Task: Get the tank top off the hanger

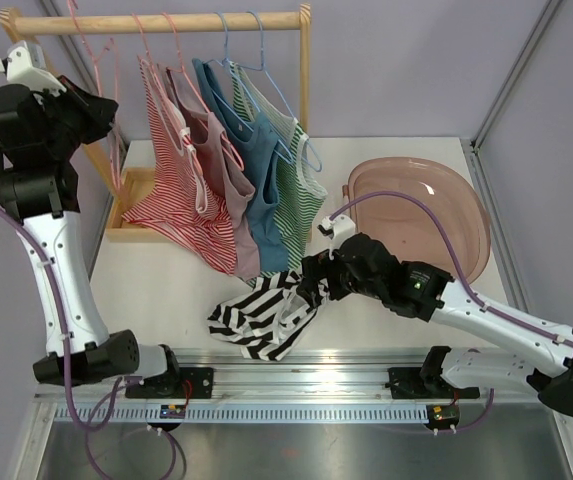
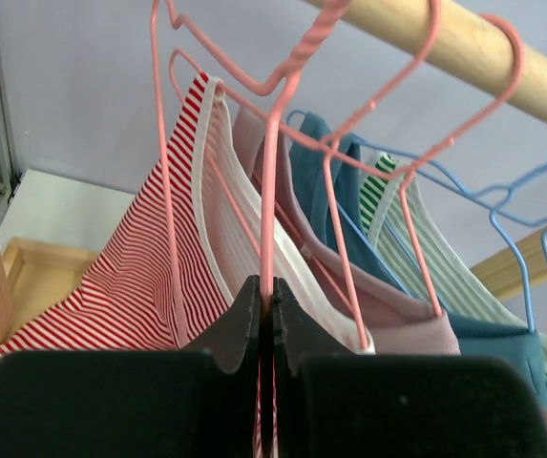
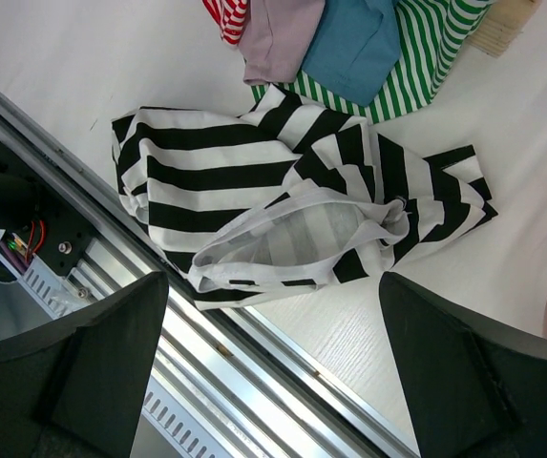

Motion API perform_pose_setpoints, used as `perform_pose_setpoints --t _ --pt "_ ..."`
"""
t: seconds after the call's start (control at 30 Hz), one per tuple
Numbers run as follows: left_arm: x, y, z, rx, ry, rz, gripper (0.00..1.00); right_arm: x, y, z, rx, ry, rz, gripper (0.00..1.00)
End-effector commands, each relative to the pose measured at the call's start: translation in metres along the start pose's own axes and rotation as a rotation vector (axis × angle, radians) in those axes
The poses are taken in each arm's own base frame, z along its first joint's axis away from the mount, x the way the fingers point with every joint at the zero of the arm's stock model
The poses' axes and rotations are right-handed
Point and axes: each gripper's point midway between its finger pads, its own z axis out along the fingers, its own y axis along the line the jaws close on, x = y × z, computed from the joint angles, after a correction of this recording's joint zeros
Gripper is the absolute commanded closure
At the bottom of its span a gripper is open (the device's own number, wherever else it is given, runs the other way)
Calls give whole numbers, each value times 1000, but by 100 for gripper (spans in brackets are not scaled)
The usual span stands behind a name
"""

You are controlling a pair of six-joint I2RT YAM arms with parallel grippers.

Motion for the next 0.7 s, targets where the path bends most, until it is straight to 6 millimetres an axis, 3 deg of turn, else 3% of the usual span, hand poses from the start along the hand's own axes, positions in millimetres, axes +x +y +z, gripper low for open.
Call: perform_pose_setpoints --t 0.0,0.03,0.13,0.17,0.23,0.43,0.57,0.6,0.67 --pt "-29 -19 4 100 -41 16 100 -11 2 -4 -12 -54 -6 1" --pt "-24 -9 21 95 -11 -1 100 -11 4 -4 -22 -52 -6 0" --pt "-32 -5 33 105 -1 -11 100 -8 11 -1 -61 -40 -15 1" --pt "-26 3 43 96 25 -31 100 -7 12 0 -71 -36 -16 0" --pt "-22 6 46 99 51 -45 100 -2 16 4 -90 -11 -16 1" --pt "6 29 46 15 108 -65 85 13 20 28 -88 76 -20 0" --pt "12 36 41 -13 130 -58 62 21 26 47 -44 96 -57 1" --pt "13 39 38 -33 127 -50 52 24 27 54 -26 110 -68 0" --pt "8 38 25 -62 104 -32 41 28 33 62 -9 117 -90 1"
